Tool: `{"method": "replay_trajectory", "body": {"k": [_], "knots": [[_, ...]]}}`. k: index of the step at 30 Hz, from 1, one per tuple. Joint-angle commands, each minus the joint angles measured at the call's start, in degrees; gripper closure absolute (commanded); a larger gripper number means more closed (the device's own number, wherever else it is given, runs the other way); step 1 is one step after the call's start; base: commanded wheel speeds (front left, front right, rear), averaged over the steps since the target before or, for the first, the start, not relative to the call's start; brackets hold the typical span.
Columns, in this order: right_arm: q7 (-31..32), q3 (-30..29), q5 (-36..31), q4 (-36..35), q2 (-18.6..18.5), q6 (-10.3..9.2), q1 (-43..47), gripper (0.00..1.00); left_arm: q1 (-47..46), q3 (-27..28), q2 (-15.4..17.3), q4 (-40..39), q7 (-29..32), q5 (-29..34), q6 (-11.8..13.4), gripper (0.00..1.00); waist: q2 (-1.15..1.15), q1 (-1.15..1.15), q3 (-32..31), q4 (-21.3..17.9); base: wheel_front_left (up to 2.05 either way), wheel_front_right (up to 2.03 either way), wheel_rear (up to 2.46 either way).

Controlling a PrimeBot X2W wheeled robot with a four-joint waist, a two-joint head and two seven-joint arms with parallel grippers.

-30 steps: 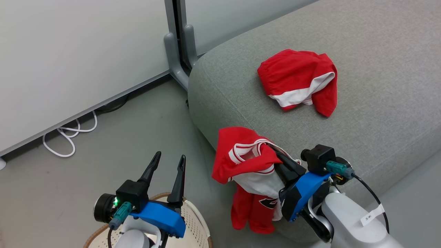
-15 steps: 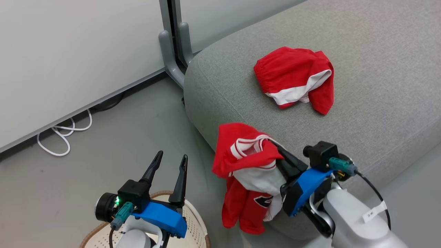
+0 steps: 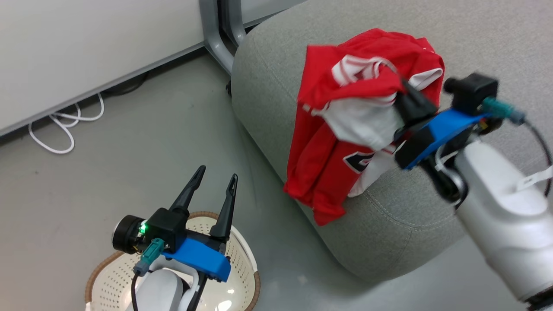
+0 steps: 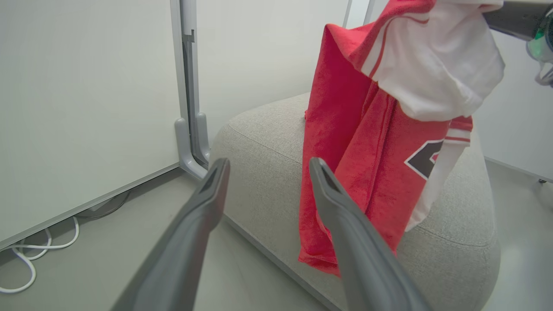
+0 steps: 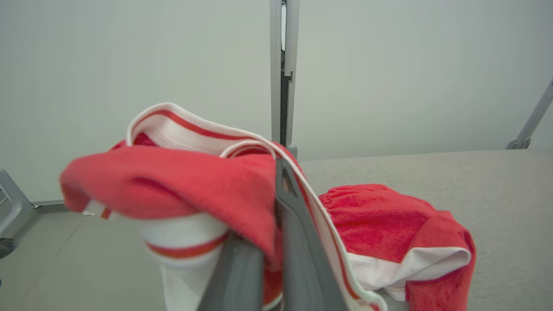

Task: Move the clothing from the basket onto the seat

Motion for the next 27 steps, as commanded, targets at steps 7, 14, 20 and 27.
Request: {"method": "replay_trajectory", "body": {"k": [7,14,20,27], "knots": [[1.56,-5.62,0.41,1.80,-7.87,0.01,-11.47,1.00,-3.71,-1.81,3.81,-3.11,-0.15,0.59,-0.10,0.00,0.00,0.00,8.23,2.45,0.00,0.00,0.00],[2.32,-13.60,0.81,2.09,-14.10,0.01,-20.14,1.00,-6.65,-2.94,6.83,-6.59,-0.16,1.18,-0.10,0.00,0.00,0.00,15.16,4.04,0.00,0.00,0.00],[2.51,-19.67,0.37,0.22,-19.07,0.00,-25.24,1.00,-9.17,-3.32,8.47,-9.42,-0.15,2.21,-0.10,0.00,0.00,0.00,20.42,4.72,0.00,0.00,0.00],[1.52,-23.33,-2.44,2.65,-22.35,0.01,-22.42,1.00,-12.01,-3.90,9.24,-11.73,-0.15,3.09,-0.10,0.00,0.00,0.00,24.99,5.63,0.00,0.00,0.00]]}}
